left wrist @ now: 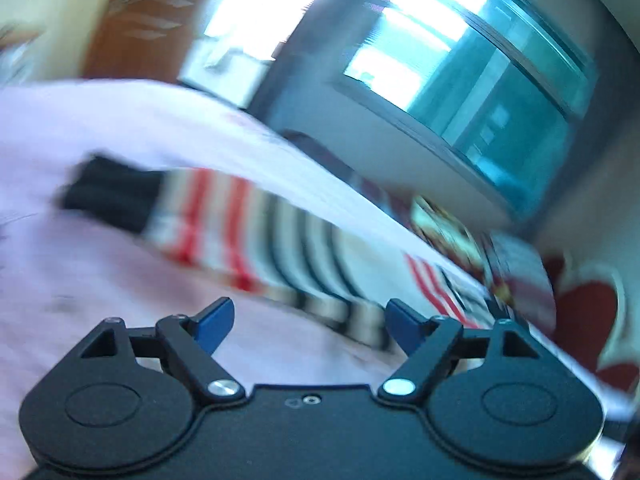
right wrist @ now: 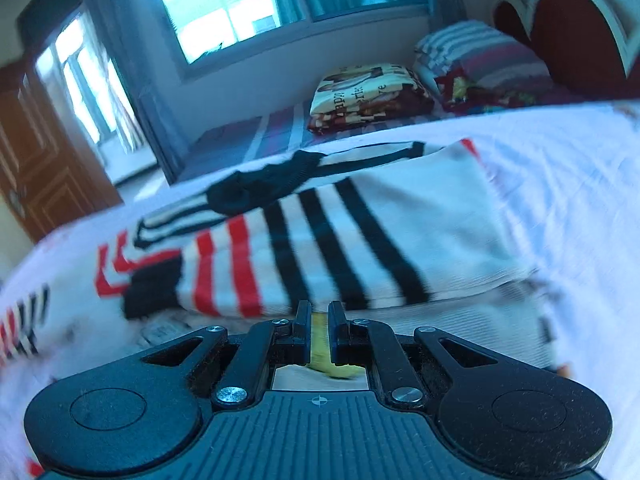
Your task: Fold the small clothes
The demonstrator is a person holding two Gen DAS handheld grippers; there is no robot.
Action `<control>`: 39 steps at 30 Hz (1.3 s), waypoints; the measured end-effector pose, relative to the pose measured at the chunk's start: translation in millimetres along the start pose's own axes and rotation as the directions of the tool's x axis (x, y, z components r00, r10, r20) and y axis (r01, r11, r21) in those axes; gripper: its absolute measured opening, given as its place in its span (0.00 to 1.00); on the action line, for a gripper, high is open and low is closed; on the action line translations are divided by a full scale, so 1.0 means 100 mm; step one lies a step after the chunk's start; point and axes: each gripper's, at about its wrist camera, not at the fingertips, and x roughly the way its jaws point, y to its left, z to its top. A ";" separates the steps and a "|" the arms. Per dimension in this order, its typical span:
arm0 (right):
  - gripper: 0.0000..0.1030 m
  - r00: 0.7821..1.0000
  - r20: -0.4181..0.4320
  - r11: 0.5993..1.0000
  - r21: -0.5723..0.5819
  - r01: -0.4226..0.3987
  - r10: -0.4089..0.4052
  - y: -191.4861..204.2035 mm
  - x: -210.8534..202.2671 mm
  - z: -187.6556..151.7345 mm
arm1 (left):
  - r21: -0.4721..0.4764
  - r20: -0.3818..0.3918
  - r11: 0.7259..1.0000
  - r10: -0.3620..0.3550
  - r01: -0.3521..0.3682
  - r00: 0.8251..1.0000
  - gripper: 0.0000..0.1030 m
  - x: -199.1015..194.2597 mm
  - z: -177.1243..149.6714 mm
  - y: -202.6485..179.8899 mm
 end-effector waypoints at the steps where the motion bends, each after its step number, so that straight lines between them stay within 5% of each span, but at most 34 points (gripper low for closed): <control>1: 0.08 1.000 0.001 1.000 0.020 -0.002 0.002 0.05 0.02 0.01 | -0.055 0.011 0.998 0.002 -0.001 1.000 0.77 -0.01 0.05 0.12; 5: 0.08 1.000 -0.009 1.000 0.013 -0.021 0.021 0.26 0.12 0.09 | -0.226 0.031 0.974 -0.009 0.015 0.999 0.67 0.02 0.15 0.47; 6: 0.08 1.000 -0.008 1.000 0.001 -0.022 0.022 0.32 0.15 0.10 | -0.258 0.023 0.966 -0.001 0.007 1.000 0.51 0.06 0.16 0.53; 10: 0.08 1.000 -0.007 0.999 0.019 -0.029 0.029 0.41 0.21 0.13 | -0.383 0.033 0.924 -0.002 0.015 0.999 0.28 0.15 0.16 0.78; 16: 0.08 1.000 -0.016 0.999 0.042 -0.012 0.013 0.43 0.25 0.12 | -0.468 0.085 0.880 -0.048 0.082 0.995 0.39 0.24 0.22 0.89; 21: 0.08 1.000 -0.020 0.998 0.066 0.005 -0.004 0.39 0.26 0.11 | -0.487 0.117 0.870 -0.029 0.083 0.993 0.27 0.36 0.31 1.02; 22: 0.08 1.000 -0.022 0.997 0.076 0.009 -0.008 0.37 0.26 0.12 | -0.474 0.116 0.880 0.022 0.036 0.993 0.08 0.38 0.31 1.04; 23: 0.08 1.000 -0.026 0.996 0.085 0.017 -0.014 0.35 0.26 0.12 | -0.452 0.090 0.890 0.104 -0.052 0.990 0.08 0.44 0.35 1.04; 25: 0.08 0.999 -0.026 0.996 0.090 0.026 -0.024 0.32 0.23 0.14 | -0.379 0.086 0.919 0.152 -0.109 0.985 0.05 0.48 0.50 0.88; 27: 0.08 0.999 -0.018 0.996 0.083 0.030 -0.028 0.30 0.18 0.16 | -0.304 0.115 0.948 0.137 -0.096 0.984 0.05 0.51 0.62 0.70; 29: 0.08 0.999 -0.022 0.996 0.084 0.039 -0.037 0.26 0.18 0.18 | -0.276 -0.001 0.948 0.166 -0.159 0.986 0.06 0.72 0.69 0.66; 31: 0.08 0.999 -0.020 0.995 0.093 0.039 -0.037 0.23 0.16 0.19 | -0.326 -0.008 0.934 0.153 -0.148 0.988 0.05 0.73 0.72 0.70; 34: 0.08 0.999 -0.003 0.995 0.094 0.034 -0.034 0.19 0.12 0.21 | -0.290 0.081 0.953 0.111 -0.083 0.991 0.04 0.56 0.77 0.52; 39: 0.08 0.999 0.015 0.993 0.115 0.026 -0.028 0.06 0.10 0.20 | -0.065 0.064 0.998 -0.016 0.020 0.998 0.04 0.60 0.52 -0.33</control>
